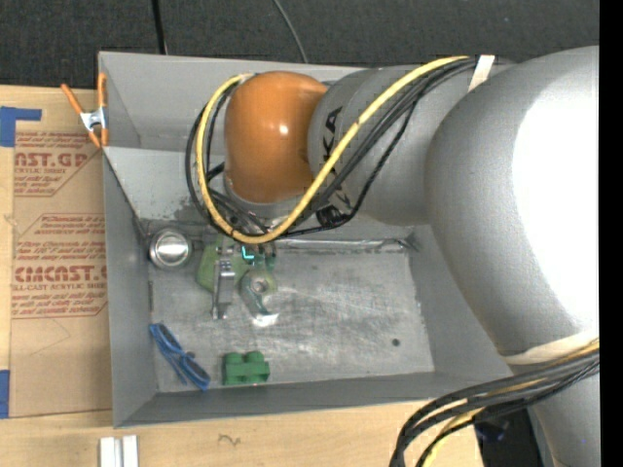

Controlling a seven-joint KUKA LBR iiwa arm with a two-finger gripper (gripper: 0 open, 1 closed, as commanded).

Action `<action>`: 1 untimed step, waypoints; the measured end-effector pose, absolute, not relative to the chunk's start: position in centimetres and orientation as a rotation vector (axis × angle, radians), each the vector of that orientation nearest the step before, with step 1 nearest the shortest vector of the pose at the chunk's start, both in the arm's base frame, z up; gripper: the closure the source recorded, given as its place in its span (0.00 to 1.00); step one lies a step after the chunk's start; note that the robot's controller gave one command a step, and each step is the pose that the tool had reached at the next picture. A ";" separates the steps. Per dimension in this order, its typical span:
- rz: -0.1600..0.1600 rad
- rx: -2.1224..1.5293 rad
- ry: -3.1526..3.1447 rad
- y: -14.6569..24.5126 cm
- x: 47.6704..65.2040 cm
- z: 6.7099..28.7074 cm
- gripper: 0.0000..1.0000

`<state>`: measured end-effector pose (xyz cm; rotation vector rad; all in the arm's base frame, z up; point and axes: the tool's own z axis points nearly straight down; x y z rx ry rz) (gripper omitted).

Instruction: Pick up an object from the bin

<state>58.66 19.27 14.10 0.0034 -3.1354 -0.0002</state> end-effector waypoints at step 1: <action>-0.004 0.156 -3.147 14.1 59.1 6.9 0.00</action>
Offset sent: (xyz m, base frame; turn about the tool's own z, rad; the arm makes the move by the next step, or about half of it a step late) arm 0.0023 -0.0507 -0.0710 -0.0990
